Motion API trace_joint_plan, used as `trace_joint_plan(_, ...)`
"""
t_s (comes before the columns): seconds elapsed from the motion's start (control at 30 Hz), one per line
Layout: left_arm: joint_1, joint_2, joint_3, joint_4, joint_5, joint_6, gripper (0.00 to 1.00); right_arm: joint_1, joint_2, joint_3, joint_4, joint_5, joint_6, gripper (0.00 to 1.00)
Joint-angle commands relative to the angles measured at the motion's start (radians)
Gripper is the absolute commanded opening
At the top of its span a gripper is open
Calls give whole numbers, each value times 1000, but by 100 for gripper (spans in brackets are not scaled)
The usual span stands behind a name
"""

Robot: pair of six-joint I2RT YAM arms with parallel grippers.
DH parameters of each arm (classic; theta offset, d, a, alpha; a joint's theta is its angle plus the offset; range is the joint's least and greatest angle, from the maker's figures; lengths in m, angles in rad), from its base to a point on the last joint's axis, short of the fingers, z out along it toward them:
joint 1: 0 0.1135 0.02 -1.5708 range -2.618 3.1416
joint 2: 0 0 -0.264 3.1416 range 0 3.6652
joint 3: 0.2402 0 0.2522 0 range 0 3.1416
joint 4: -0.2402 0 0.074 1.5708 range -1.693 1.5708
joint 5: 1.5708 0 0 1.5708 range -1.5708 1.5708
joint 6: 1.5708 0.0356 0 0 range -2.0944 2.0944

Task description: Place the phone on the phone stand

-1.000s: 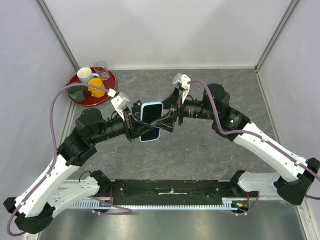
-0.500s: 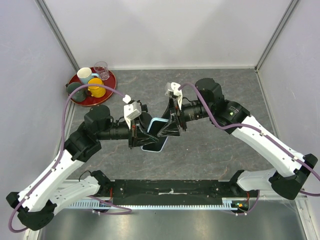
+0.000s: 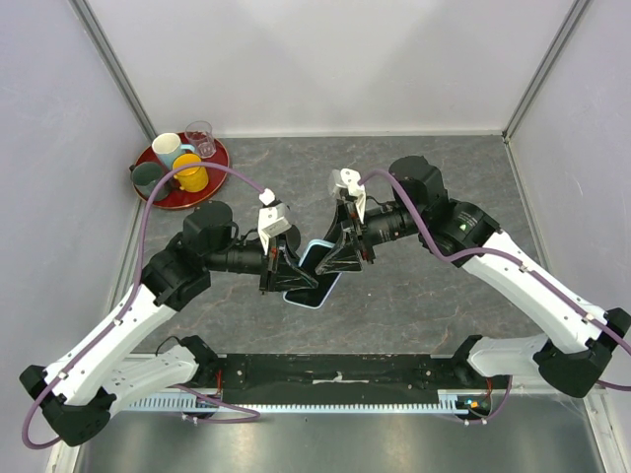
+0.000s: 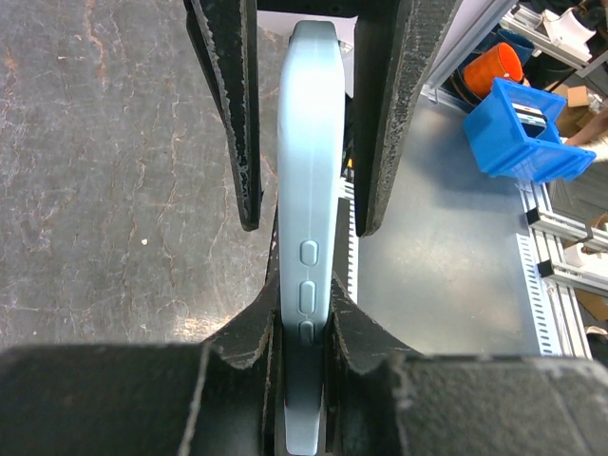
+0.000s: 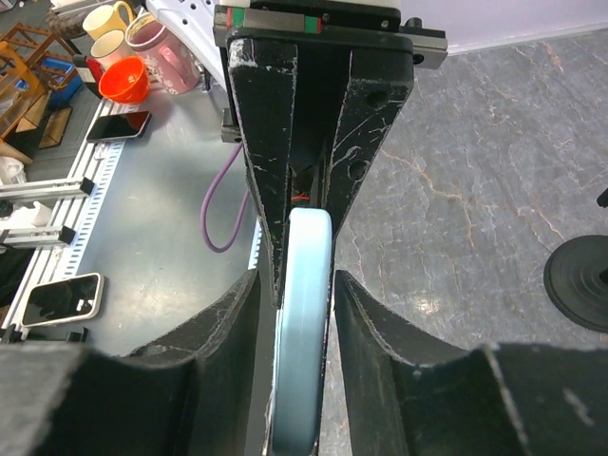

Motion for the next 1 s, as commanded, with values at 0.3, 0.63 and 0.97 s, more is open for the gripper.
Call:
trace_joint_plan(0.3,1,-14,14,75,39,6,2,0,-5,-40,70,-7,0,30)
trace_joint_plan(0.63,1,-34,1,91,45,4,2,1,-22,-110,193,-56,88,24)
trace_joint_plan(0.97,2,-37,9,94,-7,-22,9,1,-72,-196,361,-6,187,0)
